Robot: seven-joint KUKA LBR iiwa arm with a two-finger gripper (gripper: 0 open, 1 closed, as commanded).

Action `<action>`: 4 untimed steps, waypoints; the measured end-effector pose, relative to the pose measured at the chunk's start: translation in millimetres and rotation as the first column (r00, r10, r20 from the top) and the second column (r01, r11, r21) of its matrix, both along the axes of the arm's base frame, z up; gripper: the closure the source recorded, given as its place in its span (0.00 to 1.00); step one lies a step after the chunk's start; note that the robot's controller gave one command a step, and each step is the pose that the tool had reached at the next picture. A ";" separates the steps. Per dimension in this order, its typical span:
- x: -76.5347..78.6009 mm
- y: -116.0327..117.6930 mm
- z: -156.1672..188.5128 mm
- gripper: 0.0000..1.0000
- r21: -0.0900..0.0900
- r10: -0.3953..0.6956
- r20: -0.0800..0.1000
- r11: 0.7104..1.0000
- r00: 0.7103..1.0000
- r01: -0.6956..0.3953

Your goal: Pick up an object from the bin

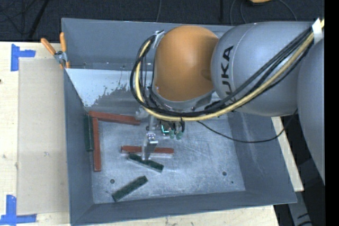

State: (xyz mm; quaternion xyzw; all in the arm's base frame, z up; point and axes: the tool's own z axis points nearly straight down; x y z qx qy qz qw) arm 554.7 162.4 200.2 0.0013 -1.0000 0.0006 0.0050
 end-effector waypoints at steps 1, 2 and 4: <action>1.8 -0.7 4.2 0.00 0.001 -0.003 0.008 1.000 1.000 0.003; -1.6 -5.1 -42.3 0.00 0.003 0.009 0.014 1.000 1.000 -0.009; -3.4 -8.8 -124.6 1.00 0.006 0.014 0.024 1.000 1.000 -0.014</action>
Offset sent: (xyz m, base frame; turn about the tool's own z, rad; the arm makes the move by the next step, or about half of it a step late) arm -0.0111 -0.0160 -0.1302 -0.0277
